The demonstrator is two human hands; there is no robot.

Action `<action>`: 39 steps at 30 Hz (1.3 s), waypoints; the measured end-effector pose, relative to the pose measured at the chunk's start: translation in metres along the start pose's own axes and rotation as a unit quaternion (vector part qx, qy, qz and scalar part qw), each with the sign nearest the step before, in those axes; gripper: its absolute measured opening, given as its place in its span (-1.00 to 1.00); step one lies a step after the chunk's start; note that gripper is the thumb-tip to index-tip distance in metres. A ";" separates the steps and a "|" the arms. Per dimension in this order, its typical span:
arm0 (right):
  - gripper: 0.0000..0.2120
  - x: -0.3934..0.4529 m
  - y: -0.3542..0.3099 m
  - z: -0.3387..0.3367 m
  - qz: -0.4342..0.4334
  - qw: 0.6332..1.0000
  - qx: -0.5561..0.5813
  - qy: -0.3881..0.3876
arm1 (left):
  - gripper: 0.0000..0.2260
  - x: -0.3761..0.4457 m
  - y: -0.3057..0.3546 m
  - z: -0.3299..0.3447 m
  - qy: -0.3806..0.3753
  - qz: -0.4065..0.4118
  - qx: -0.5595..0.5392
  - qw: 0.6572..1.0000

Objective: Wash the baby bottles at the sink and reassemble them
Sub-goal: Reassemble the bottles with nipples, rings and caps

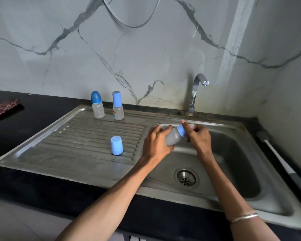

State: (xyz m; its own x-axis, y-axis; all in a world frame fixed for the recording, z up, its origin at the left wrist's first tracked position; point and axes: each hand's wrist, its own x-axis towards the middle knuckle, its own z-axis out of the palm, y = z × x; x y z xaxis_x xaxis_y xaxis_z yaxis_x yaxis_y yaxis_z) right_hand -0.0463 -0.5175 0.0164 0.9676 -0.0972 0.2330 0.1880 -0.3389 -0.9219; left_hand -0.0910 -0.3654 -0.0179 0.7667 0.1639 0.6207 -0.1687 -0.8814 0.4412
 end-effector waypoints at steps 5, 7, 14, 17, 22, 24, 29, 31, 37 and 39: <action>-0.37 0.000 -0.001 -0.001 0.006 0.999 -0.033 -0.030 | -0.36 0.000 -0.002 0.000 -0.004 -0.012 -0.040 0.999; -0.41 -0.001 -0.006 -0.002 0.001 0.995 0.022 -0.094 | -0.41 0.000 0.001 -0.002 0.003 -0.022 -0.067 0.997; -0.77 -0.002 -0.002 -0.017 -0.012 0.954 0.188 -0.233 | -0.60 0.000 0.006 -0.008 0.031 -0.047 -0.107 0.993; -0.76 -0.007 -0.004 -0.015 -0.019 0.965 0.185 -0.182 | -0.58 -0.002 0.006 -0.009 0.030 -0.045 -0.105 0.993; -0.64 -0.014 -0.007 -0.003 -0.029 0.982 0.130 -0.137 | -0.58 -0.001 0.007 -0.012 0.036 -0.047 -0.100 0.993; -0.52 -0.011 -0.006 -0.003 -0.028 0.979 0.133 -0.153 | -0.59 0.000 0.008 -0.013 0.038 -0.051 -0.103 0.993; -0.65 -0.003 -0.002 -0.010 -0.026 0.949 0.217 -0.229 | -0.61 -0.001 0.008 -0.016 0.044 -0.049 -0.097 0.993; -0.65 -0.006 -0.002 -0.006 -0.030 0.961 0.198 -0.191 | -0.61 -0.002 0.007 -0.016 0.042 -0.048 -0.091 0.994; -0.42 -0.003 0.000 -0.002 -0.027 0.963 0.170 -0.208 | -0.61 -0.001 0.009 -0.015 0.038 -0.050 -0.093 0.994; -0.48 -0.001 0.000 -0.006 -0.026 0.945 0.224 -0.238 | -0.62 -0.001 0.008 -0.014 0.041 -0.046 -0.096 0.993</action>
State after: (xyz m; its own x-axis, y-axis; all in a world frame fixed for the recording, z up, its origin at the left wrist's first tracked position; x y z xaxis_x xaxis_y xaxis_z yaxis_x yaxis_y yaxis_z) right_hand -0.0479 -0.5235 0.0180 0.9013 0.3758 0.2155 0.1877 0.1096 -0.9761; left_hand -0.1020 -0.3662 -0.0056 0.7334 0.2823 0.6184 -0.2213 -0.7610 0.6099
